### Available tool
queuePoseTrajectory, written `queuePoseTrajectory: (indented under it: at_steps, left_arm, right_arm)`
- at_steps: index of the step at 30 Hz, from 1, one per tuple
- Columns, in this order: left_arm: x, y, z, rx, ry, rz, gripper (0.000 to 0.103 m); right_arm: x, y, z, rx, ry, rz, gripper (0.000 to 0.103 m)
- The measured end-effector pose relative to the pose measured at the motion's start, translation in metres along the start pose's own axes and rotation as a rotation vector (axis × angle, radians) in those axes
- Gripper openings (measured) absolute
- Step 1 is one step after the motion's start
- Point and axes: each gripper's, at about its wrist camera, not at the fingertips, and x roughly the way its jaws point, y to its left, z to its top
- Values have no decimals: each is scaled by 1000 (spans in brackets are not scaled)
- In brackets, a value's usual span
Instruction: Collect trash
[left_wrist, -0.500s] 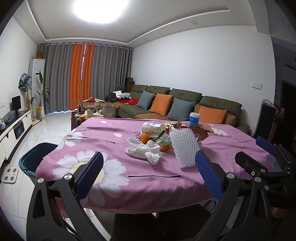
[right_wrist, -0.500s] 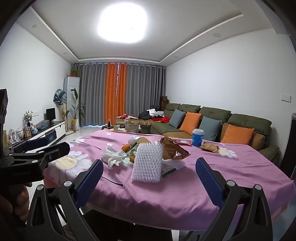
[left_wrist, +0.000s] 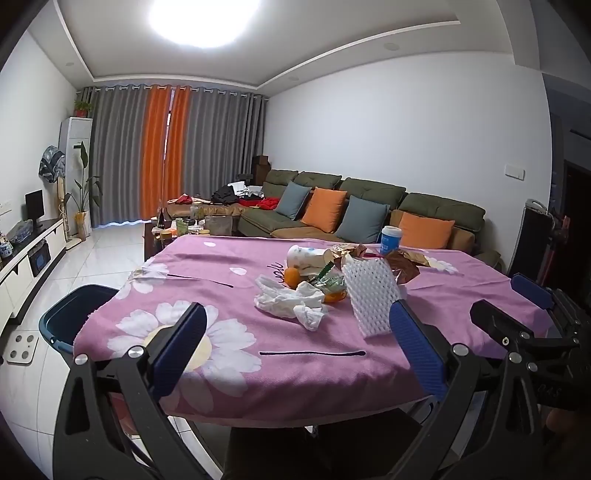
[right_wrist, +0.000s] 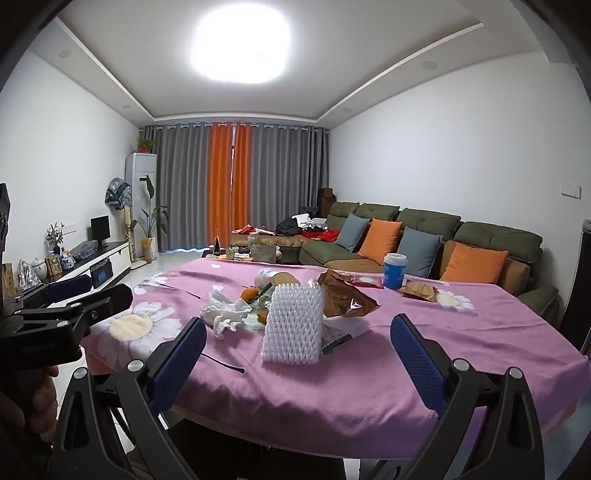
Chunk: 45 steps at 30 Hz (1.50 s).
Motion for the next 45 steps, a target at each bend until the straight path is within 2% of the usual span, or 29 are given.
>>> queuePoseTrajectory:
  at_steps: [45]
  left_arm:
    - [-8, -1, 1, 2, 2, 0, 97]
  right_arm:
    - [-1, -4, -3, 16, 2, 9, 96]
